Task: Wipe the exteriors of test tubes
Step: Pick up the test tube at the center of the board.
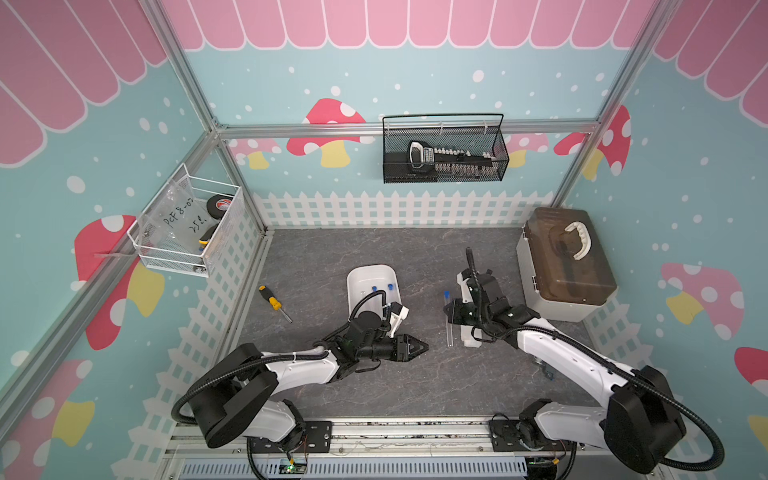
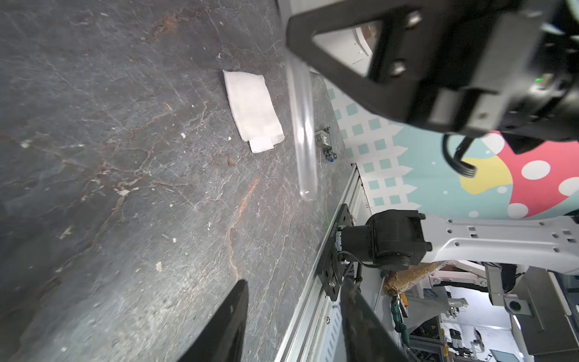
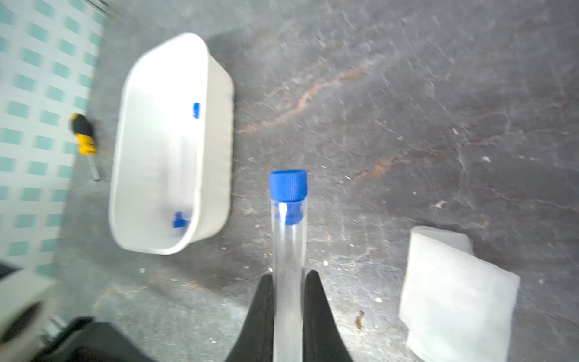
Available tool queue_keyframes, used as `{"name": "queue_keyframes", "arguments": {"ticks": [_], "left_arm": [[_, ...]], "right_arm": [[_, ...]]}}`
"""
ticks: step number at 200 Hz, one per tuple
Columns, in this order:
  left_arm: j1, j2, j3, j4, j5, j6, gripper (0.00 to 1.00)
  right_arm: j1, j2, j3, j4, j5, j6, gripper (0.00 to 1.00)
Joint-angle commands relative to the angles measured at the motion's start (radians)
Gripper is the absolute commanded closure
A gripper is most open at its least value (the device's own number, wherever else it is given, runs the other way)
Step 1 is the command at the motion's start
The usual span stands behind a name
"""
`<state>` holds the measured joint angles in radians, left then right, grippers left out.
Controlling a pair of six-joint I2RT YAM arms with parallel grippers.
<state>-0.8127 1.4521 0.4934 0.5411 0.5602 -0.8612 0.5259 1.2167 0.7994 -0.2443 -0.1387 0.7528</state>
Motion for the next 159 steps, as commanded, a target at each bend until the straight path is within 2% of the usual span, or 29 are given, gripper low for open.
{"name": "queue_keyframes", "arguments": {"ticks": [1,34,64,111,131,159], "left_arm": [[-0.023,0.049,0.034,0.167,0.032,-0.057,0.51],[-0.064,0.096,0.067,0.252,0.006,-0.063,0.51],[-0.065,0.146,0.063,0.394,-0.001,-0.107,0.51],[-0.068,0.24,0.119,0.477,0.017,-0.161,0.53],[-0.068,0.248,0.118,0.477,0.008,-0.168,0.59],[-0.068,0.264,0.121,0.514,0.009,-0.181,0.74]], "right_arm": [[0.008,-0.055,-0.046,0.109,-0.087,0.112,0.89],[0.008,-0.1,-0.066,0.173,-0.126,0.174,0.89],[0.007,-0.116,-0.085,0.205,-0.142,0.196,0.89],[0.008,-0.134,-0.122,0.25,-0.153,0.231,0.89],[0.008,-0.149,-0.129,0.25,-0.153,0.234,0.89],[0.009,-0.162,-0.139,0.248,-0.145,0.234,0.88]]}}
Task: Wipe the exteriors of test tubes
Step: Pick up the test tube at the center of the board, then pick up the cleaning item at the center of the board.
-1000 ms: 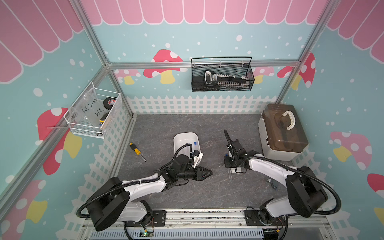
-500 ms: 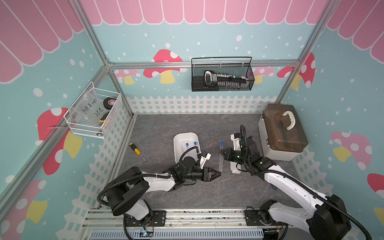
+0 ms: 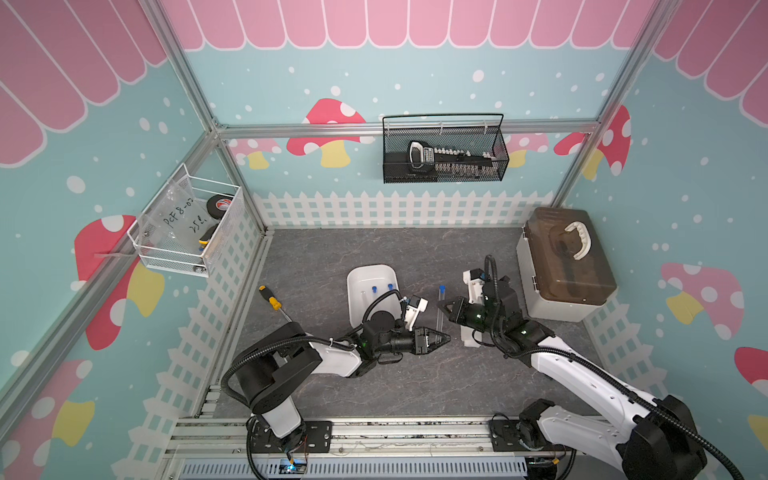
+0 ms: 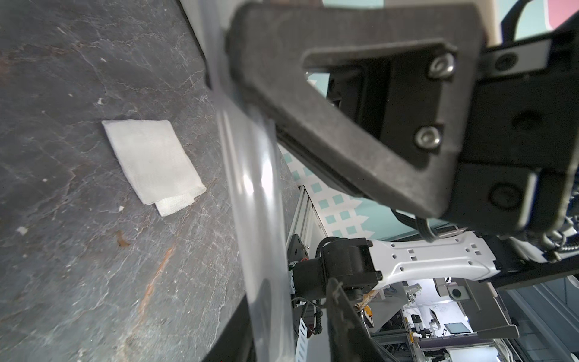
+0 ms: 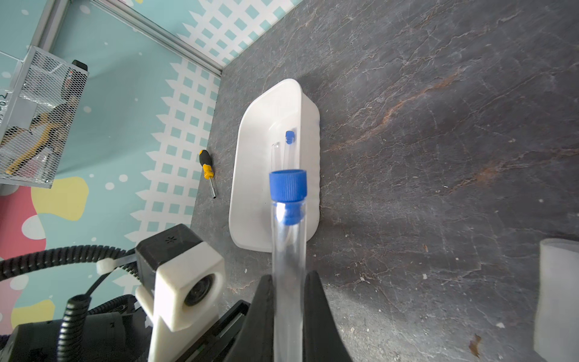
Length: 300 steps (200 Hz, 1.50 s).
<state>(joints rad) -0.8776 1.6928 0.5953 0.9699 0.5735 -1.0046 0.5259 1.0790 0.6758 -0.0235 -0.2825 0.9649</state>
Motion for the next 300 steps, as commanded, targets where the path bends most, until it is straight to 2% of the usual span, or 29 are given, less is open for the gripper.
{"name": "queue_keyframes", "arguments": {"ticks": [1,56,100,120,151,176,212,236,269,300], "left_arm": [[-0.003,0.023,0.019,0.087,-0.004,-0.039,0.75],[-0.003,0.025,0.003,0.107,-0.016,-0.055,0.9],[-0.003,0.012,-0.002,0.074,-0.037,-0.05,0.95],[-0.003,-0.006,-0.007,0.025,-0.059,-0.038,0.96],[-0.003,-0.035,-0.012,-0.045,-0.092,-0.011,0.97],[-0.003,-0.046,-0.01,-0.078,-0.11,0.004,0.97],[-0.003,-0.079,-0.021,-0.132,-0.138,0.034,0.97],[-0.003,-0.154,-0.014,-0.265,-0.162,0.105,0.97],[-0.004,-0.279,0.02,-0.527,-0.214,0.242,0.97],[-0.003,-0.365,0.031,-0.666,-0.253,0.304,0.97]], "right_arm": [[0.008,-0.026,-0.016,0.027,-0.001,0.021,0.88],[0.008,-0.06,-0.03,0.029,0.013,0.002,0.88],[0.009,-0.068,-0.037,0.041,-0.012,-0.015,0.79],[0.008,-0.073,-0.039,0.042,-0.009,-0.018,0.72],[0.008,-0.09,-0.036,0.04,-0.007,-0.029,0.51],[0.009,-0.129,-0.035,0.025,0.006,-0.035,0.45],[0.007,-0.212,-0.019,-0.147,0.15,-0.047,0.43],[0.006,-0.21,0.01,-0.338,0.285,-0.103,0.43],[0.001,-0.05,0.013,-0.435,0.404,-0.176,0.43],[-0.004,0.129,0.04,-0.429,0.486,-0.228,0.47]]}}
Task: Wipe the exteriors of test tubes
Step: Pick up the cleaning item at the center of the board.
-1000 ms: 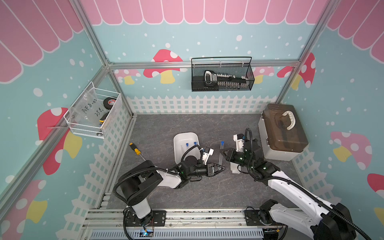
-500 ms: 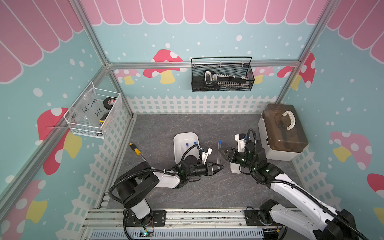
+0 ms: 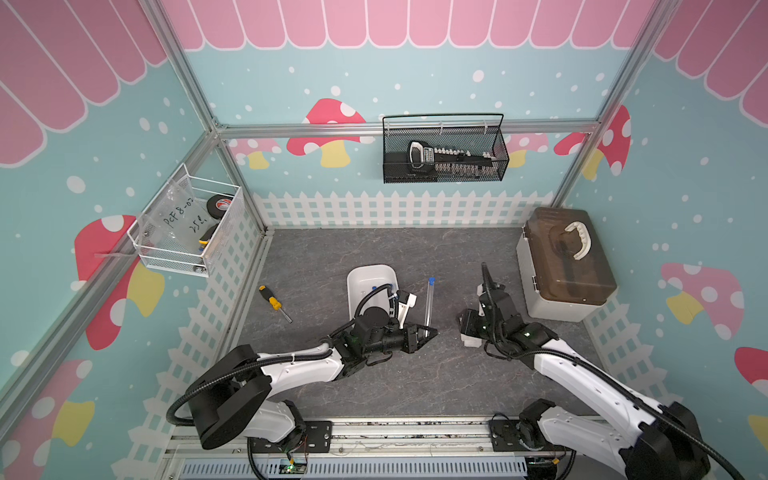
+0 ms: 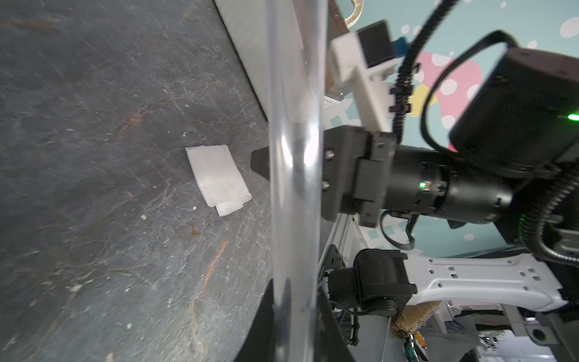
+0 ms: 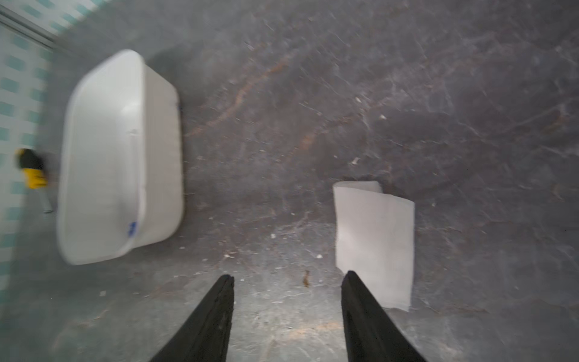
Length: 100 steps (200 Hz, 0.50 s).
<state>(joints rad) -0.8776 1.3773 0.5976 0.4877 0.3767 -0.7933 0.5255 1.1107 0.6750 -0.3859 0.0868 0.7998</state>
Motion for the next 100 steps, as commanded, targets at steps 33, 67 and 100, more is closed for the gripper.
{"name": "queue_keyframes", "arguments": {"ticks": [33,67,100], "left_arm": [[-0.003,-0.105,0.02,-0.271,-0.09,0.13,0.97],[-0.004,-0.121,0.011,-0.299,-0.088,0.139,0.97],[-0.003,-0.123,0.005,-0.297,-0.086,0.135,0.97]], "right_arm": [[-0.014,0.224,0.032,-0.02,0.122,-0.08,0.49],[-0.018,0.327,0.037,-0.011,0.126,-0.091,0.52],[-0.018,0.354,0.037,-0.011,0.155,-0.09,0.82]]}}
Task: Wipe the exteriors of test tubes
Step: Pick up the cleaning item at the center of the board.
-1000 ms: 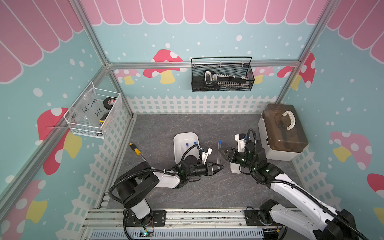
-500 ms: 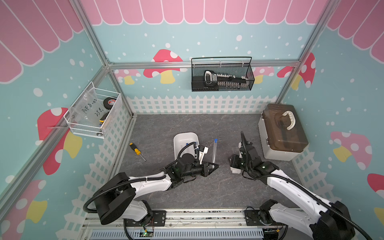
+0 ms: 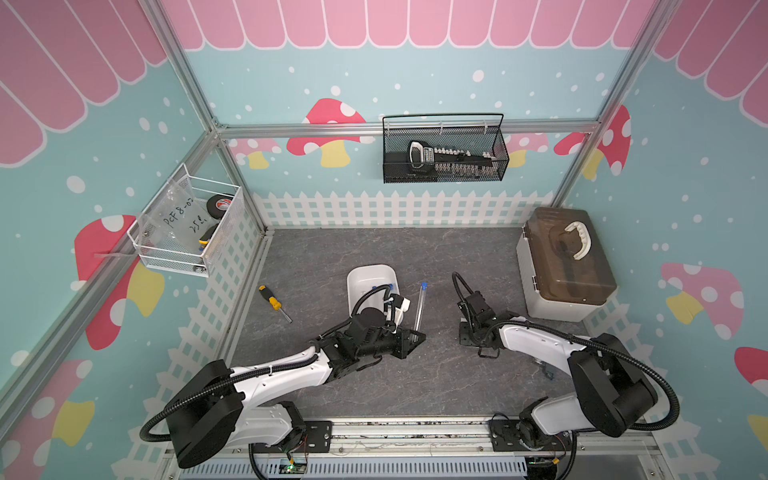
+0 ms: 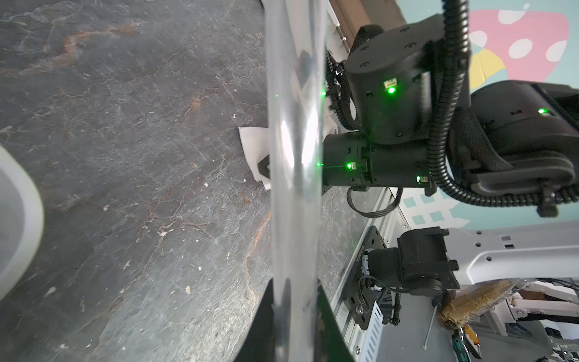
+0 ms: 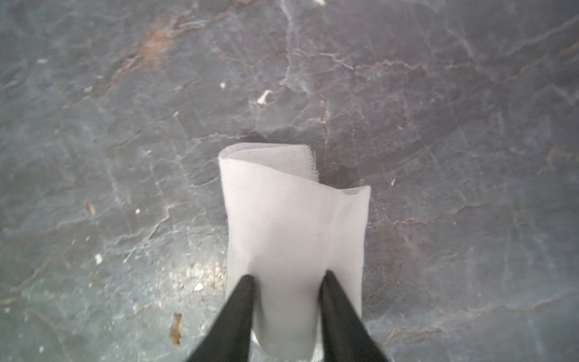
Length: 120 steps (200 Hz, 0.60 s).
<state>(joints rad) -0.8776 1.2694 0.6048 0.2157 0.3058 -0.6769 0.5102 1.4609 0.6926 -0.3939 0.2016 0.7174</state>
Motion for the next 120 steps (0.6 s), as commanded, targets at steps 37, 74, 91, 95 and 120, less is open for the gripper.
{"name": "queue_keyframes", "arguments": {"ticks": [37,74,91,95,120], "left_arm": [[-0.003,-0.011,0.003,-0.03,-0.016,0.023,0.96],[-0.003,0.01,0.018,-0.023,-0.011,0.027,0.96],[-0.003,0.023,0.031,-0.018,-0.005,0.03,0.96],[-0.003,0.026,0.033,-0.015,-0.004,0.03,0.96],[-0.003,0.043,0.05,-0.002,0.01,0.023,0.96]], "right_arm": [[-0.002,-0.189,0.021,0.007,-0.051,-0.01,0.89],[-0.003,-0.418,0.059,0.063,-0.225,-0.012,0.86],[-0.002,-0.458,0.065,0.132,-0.337,0.0,0.85],[-0.001,-0.462,0.066,0.146,-0.357,0.007,0.85],[0.008,-0.451,0.059,0.271,-0.467,0.049,0.85]]}}
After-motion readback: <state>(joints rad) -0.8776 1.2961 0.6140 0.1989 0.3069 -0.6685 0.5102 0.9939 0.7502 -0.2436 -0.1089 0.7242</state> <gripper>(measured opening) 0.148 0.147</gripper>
